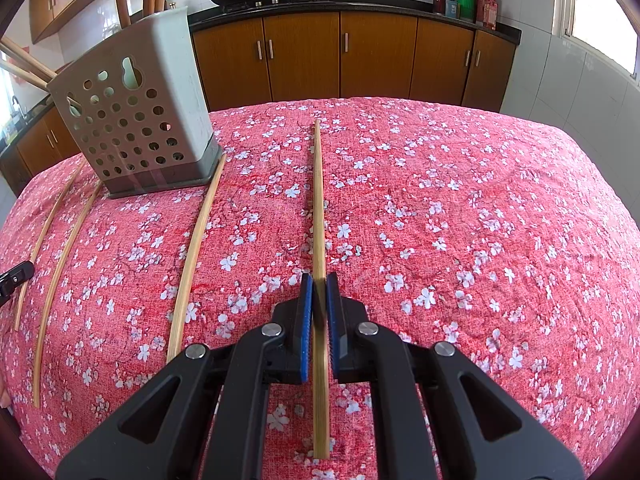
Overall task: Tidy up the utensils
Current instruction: 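Hold the grasped chopsticks against the cloth with both tools, then lift the left tool's chopstick upright over the holder while the right tool carries its own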
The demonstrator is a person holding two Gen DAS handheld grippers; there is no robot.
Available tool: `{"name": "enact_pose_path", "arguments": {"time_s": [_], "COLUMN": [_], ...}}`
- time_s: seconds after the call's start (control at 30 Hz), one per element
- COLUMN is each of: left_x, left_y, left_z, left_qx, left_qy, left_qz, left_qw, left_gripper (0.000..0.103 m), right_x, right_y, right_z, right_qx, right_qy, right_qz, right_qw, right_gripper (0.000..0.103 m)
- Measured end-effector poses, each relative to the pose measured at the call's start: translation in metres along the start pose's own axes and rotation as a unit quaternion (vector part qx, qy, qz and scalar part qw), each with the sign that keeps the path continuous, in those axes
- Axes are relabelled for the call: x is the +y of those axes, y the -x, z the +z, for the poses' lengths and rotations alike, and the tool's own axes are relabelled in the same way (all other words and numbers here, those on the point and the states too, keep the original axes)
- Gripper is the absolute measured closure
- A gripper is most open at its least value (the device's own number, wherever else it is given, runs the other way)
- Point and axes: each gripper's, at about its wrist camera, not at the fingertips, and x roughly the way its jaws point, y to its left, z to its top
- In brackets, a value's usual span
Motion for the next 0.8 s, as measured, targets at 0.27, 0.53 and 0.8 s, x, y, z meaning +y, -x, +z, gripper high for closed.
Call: {"name": "enact_pose_path", "arguments": {"time_s": [0.27,0.53,0.8], "left_x": [-0.001,-0.005,-0.006], "left_y": [0.001,0.013,0.076], "left_z": [-0.004,-0.02,0.0], "left_qx": [0.0,0.002,-0.087], "left_qy": [-0.003,-0.031,-0.05], "left_qz": [0.002,0.016,0.014], "left_qw": [1.0,0.9994,0.9949], "left_gripper": [0.092,0.094,0.095], "right_x": [-0.001,-0.004,-0.004], "right_y": [0.003,0.01,0.07], "right_z": [-0.002,-0.013,0.007], "right_qx": [0.0,0.0,-0.098], "right_qy": [-0.001,0.004,0.009], "right_qz": [0.0,0.01,0.014], "right_qw": [1.0,1.0,0.995], "right_gripper": [0.095,0.095,0.095]}}
